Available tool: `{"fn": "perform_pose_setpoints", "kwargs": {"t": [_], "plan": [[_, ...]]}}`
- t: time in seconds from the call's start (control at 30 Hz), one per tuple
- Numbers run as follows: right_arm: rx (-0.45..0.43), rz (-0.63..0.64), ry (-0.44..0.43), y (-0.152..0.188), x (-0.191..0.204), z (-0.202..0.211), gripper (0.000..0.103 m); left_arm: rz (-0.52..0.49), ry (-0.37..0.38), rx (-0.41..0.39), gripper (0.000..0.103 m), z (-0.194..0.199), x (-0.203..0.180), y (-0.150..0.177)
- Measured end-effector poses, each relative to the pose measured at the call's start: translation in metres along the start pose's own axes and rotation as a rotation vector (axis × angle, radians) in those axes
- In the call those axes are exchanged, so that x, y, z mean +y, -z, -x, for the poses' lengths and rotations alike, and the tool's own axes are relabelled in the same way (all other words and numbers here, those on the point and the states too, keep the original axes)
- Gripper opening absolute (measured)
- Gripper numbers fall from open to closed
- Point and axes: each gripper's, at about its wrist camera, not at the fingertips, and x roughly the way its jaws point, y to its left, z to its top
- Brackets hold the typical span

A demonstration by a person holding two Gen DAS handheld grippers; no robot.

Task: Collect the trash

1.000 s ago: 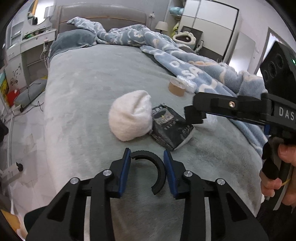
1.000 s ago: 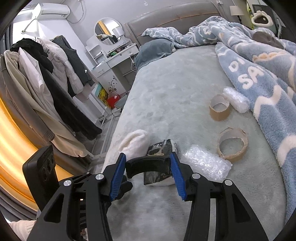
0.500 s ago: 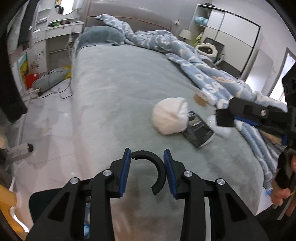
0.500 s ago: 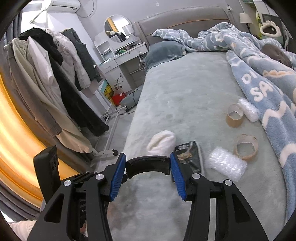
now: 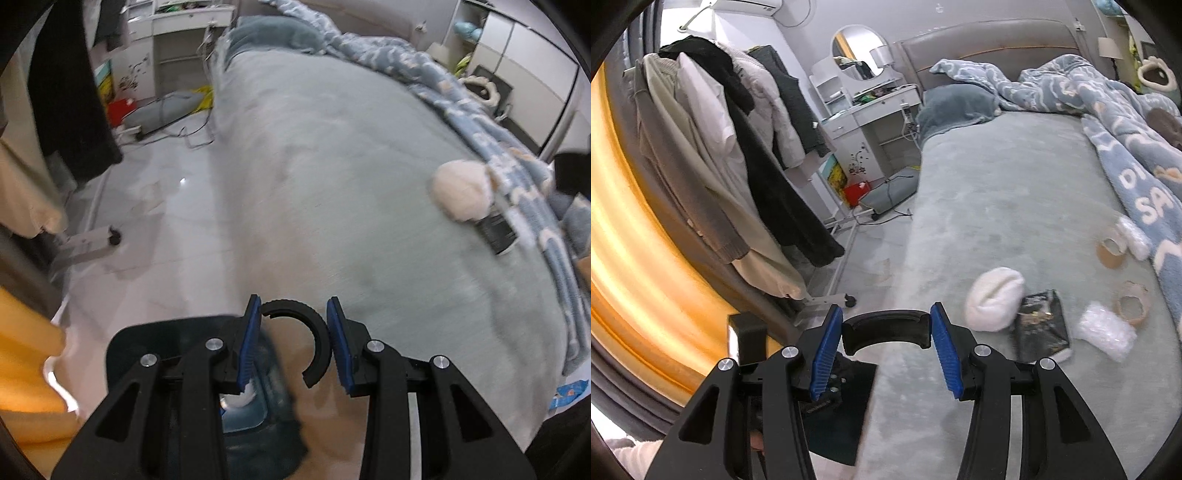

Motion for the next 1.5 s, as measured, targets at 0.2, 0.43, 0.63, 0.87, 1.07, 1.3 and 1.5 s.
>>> {"fn": "perform_pose_setpoints", "kwargs": {"t": [0.2,0.43,0.63,0.87,1.07,1.3,1.5], "plan": [[0.003,0.022,-0.042,-0.004,0.029,-0.013,0.050,0.052,-0.043,0.077,0.039,-0.008,0.036,0.017],[0.033,0.064,-0.098,-0.004,0.067,-0.036,0.050,0.126,-0.064,0.166,0.039,-0.019,0.072,0.040],[0.074,0.101,-0.132,0.001,0.098,-0.056,0.050,0.185,-0.085,0.246,0.039,-0.027,0.100,0.060],[0.148,0.139,-0.138,0.015,0.122,-0.083,0.050,0.247,-0.058,0.351,0.040,-0.034,0.124,0.080],[0.196,0.140,-0.127,0.025,0.131,-0.106,0.050,0.268,-0.055,0.398,0.054,-0.035,0.137,0.090],[0.252,0.128,-0.105,0.037,0.135,-0.131,0.050,0.290,-0.046,0.366,0.062,-0.019,0.155,0.093],[0.311,0.128,-0.077,0.051,0.135,-0.157,0.050,0.295,-0.052,0.284,0.063,0.003,0.168,0.087]]}}
